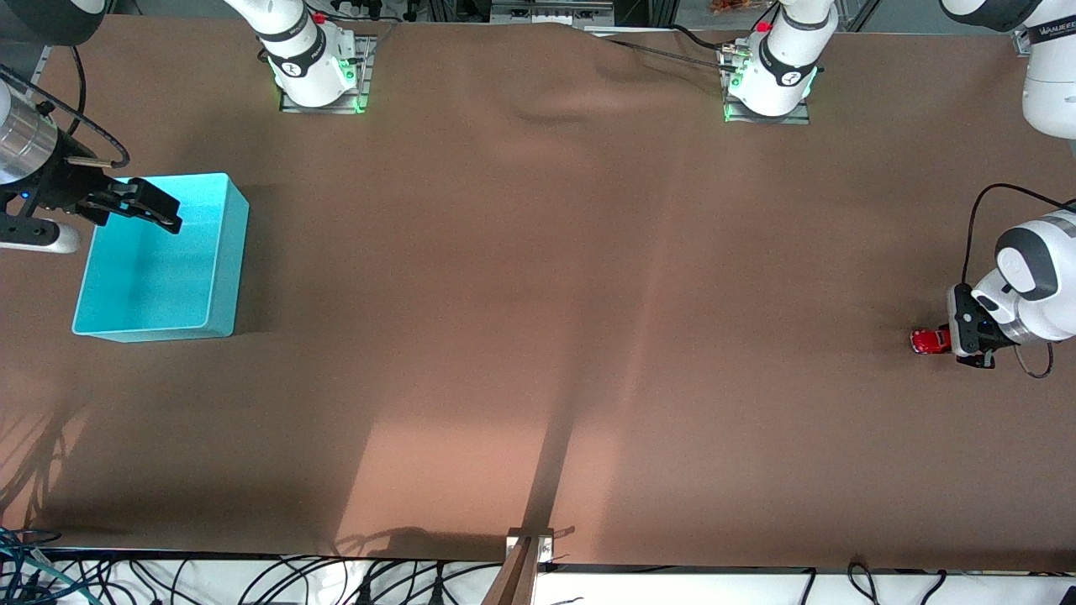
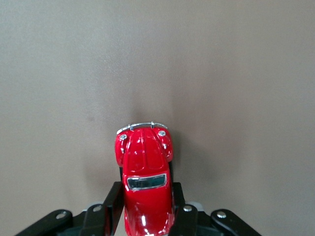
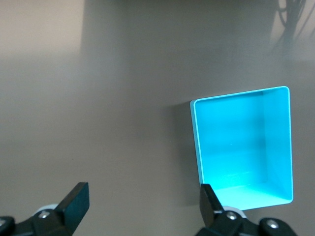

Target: Wind red beetle toy and store in blue box

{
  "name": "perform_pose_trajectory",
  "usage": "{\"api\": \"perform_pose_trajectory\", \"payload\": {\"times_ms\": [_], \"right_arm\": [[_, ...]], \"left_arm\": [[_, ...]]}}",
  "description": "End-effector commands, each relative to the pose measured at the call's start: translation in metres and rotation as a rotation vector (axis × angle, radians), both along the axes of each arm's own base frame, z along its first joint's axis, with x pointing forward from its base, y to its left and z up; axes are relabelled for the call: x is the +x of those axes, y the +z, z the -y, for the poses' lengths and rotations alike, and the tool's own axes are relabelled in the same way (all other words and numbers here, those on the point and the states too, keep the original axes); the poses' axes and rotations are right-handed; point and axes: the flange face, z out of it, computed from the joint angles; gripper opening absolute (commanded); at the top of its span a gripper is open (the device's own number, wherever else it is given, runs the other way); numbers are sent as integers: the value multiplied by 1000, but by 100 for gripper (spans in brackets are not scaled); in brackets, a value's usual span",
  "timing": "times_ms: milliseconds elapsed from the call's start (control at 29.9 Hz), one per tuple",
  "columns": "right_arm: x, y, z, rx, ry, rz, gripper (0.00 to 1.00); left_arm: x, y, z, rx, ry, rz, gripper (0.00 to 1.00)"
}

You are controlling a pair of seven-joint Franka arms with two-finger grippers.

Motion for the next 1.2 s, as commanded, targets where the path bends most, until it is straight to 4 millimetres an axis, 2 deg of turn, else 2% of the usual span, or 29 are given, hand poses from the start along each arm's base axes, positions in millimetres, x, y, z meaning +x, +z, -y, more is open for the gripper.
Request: {"api": "perform_pose_trajectory", "payload": {"times_ms": [0,100,134,167,234,367,801,1035,1102,1169], "right_arm": [[-2,8,-2,12,-5,2,100],[-2,8,-2,12,-5,2,100],[-2,8,-2,12,-5,2,100],[-3,8,-2,12,-5,1,100],[-2,8,-2,12,-5,2,100],[-2,8,-2,12,-5,2,100],[-2,8,-2,12,-5,2,100],[-2,8,-2,12,-5,2,100],[-2,8,-2,12,-5,2,100],[-2,8,-2,12,-5,2,100]], "left_arm": [[-2,-26,-9,2,-47,-30,19],[1,-22,-10,5,-67,-23,26],[2,-21,-9,5,-74,-22,35],[4,-19,-9,6,-79,-18,53],[7,-15,-10,10,-81,-8,100],[12,-4,-13,8,-71,7,100],[15,1,-14,2,-50,22,100],[31,22,-12,-9,-25,59,100],[36,34,-15,-30,22,67,100],[36,37,-15,-51,67,47,100]]}}
